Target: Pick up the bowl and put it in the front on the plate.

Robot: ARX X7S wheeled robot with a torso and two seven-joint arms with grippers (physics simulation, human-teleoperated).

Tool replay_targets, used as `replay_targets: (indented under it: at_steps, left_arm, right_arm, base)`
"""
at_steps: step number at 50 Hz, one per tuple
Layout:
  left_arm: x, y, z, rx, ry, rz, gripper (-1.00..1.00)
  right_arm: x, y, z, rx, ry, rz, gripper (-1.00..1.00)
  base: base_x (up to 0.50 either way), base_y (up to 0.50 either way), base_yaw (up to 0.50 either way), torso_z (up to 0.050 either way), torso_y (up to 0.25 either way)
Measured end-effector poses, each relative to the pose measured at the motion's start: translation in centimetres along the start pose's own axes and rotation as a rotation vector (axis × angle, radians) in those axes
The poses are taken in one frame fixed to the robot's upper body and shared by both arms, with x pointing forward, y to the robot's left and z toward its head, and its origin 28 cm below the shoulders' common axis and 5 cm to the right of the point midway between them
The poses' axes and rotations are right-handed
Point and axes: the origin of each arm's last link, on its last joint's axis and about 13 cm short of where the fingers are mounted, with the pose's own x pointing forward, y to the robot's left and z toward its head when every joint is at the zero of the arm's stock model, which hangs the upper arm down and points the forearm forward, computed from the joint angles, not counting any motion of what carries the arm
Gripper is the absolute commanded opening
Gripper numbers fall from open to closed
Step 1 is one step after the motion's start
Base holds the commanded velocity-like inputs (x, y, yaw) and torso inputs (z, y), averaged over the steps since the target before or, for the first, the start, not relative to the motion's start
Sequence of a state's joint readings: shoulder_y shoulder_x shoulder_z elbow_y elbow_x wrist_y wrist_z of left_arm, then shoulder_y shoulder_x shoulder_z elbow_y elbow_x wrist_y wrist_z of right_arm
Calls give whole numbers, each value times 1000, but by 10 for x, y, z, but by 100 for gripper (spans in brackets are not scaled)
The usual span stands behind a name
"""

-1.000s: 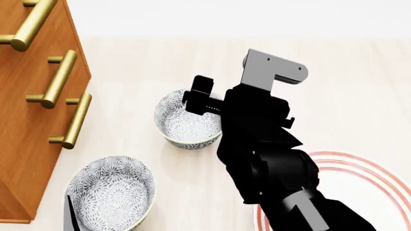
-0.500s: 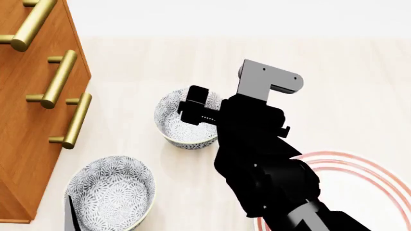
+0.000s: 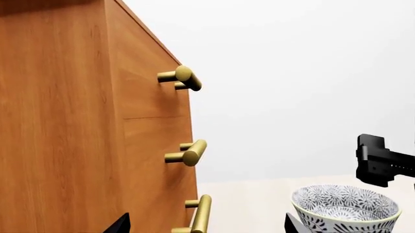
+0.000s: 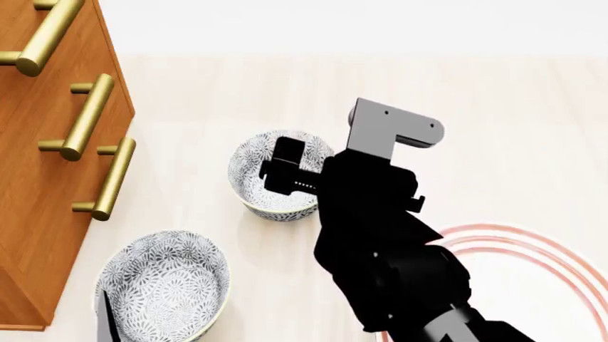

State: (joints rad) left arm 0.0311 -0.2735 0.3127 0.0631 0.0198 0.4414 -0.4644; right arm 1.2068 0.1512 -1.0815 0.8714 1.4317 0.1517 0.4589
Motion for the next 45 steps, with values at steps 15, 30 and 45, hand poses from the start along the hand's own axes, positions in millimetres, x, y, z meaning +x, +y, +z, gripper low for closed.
replay_targets:
  at_steps: [15,30,45]
  left_arm:
    - [0,0,0,0,3,-2,100]
    - [0,0,-1,0,8,-4,100]
    - [-1,0,-1,0,13,-6,100]
  right_arm:
    - [-1,-2,-6,6,14,-1,100]
    - [-2,-1,-10,15,28,4,100]
    - [-3,0,-13,25,38,11,100]
  base:
    - [0,0,0,0,0]
    - [0,0,0,0,0]
    - [0,0,0,0,0]
